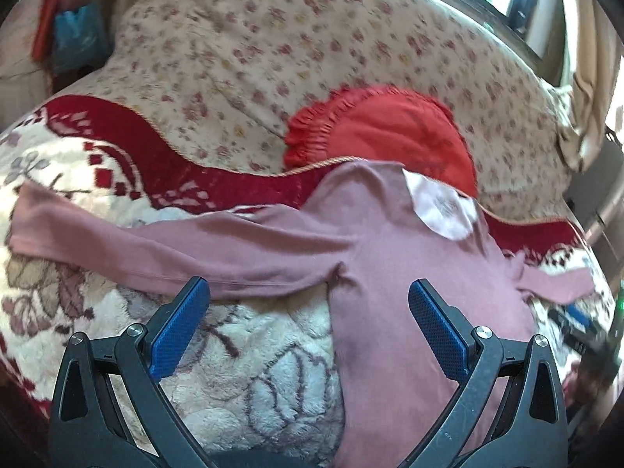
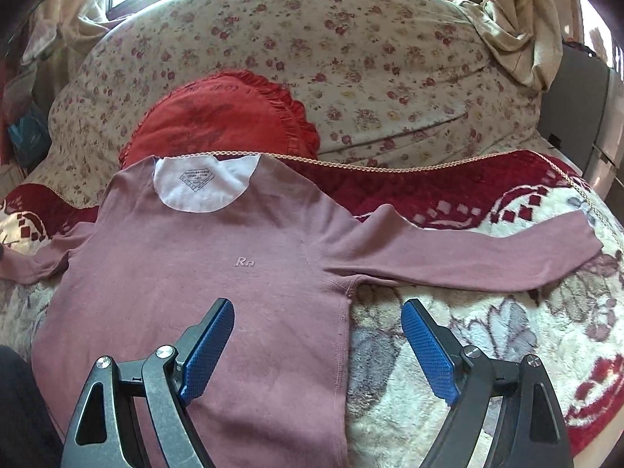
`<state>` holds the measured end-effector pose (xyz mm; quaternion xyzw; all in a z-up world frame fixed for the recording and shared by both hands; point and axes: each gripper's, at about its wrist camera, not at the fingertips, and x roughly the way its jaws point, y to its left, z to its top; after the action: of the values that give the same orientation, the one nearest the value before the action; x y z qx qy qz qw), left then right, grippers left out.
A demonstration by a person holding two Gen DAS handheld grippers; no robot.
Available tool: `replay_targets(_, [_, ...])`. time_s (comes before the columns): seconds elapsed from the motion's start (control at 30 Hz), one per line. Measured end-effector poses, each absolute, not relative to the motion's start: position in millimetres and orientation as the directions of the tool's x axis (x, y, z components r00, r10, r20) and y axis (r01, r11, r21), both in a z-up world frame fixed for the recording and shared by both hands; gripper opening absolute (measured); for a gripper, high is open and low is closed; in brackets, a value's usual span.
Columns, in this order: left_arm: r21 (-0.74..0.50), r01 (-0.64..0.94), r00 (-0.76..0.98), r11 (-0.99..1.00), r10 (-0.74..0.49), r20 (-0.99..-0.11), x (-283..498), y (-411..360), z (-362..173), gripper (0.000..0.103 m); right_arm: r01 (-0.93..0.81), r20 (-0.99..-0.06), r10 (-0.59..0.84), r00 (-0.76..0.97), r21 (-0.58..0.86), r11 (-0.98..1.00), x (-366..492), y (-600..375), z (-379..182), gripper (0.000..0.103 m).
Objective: Fold small clothes
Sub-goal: 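Move the left tool to the pink sleeve cuff and grasp it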
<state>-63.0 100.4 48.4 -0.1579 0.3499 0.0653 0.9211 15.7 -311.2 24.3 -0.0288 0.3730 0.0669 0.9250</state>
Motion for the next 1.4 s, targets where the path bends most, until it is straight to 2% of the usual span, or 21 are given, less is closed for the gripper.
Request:
replay_targets(0.1, [-0.251, -0.272, 0.739, 0.929, 0.035, -0.673, -61, 105, 46, 0.102, -0.123, -0.723, 0.108, 0.683, 0.032, 0.992, 21, -317, 15, 0.086])
replay_targets(0.23, [-0.286, -0.3, 0.739, 0.91, 0.032, -0.673, -61, 113, 44, 0.102, -0.099, -0.708, 0.11, 0.697, 0.057, 0.993, 20, -324, 16, 0.086])
replay_targets(0.53, [-0.181, -0.323, 0.694, 0.929, 0.102, -0.713, -52, 101, 41, 0.102, -0.114, -0.71, 0.104, 0.696, 0.033, 0.993, 19, -317, 13, 0.086])
replay_targets(0.9, [-0.158, -0.326, 0.679, 0.932, 0.114, -0.725, -51, 99, 38, 0.102, -0.107, -0.711, 0.104, 0.696, 0.04, 0.993, 19, -319, 13, 0.086])
replay_targets(1.03, [-0.108, -0.341, 0.651, 0.934, 0.152, -0.744, -48, 94, 34, 0.102, -0.108, -0.705, 0.107, 0.701, 0.044, 0.993, 17, -320, 14, 0.086])
replay_targets(1.27, [0.03, -0.39, 0.626, 0.92, 0.289, -0.725, -48, 82, 35, 0.102, -0.113, -0.707, 0.099, 0.7, 0.028, 0.993, 17, -318, 14, 0.086])
replay_targets(1.4, [0.066, -0.388, 0.619, 0.919, 0.312, -0.721, -48, 78, 34, 0.102, -0.115, -0.698, 0.1, 0.709, 0.026, 0.993, 15, -317, 16, 0.086])
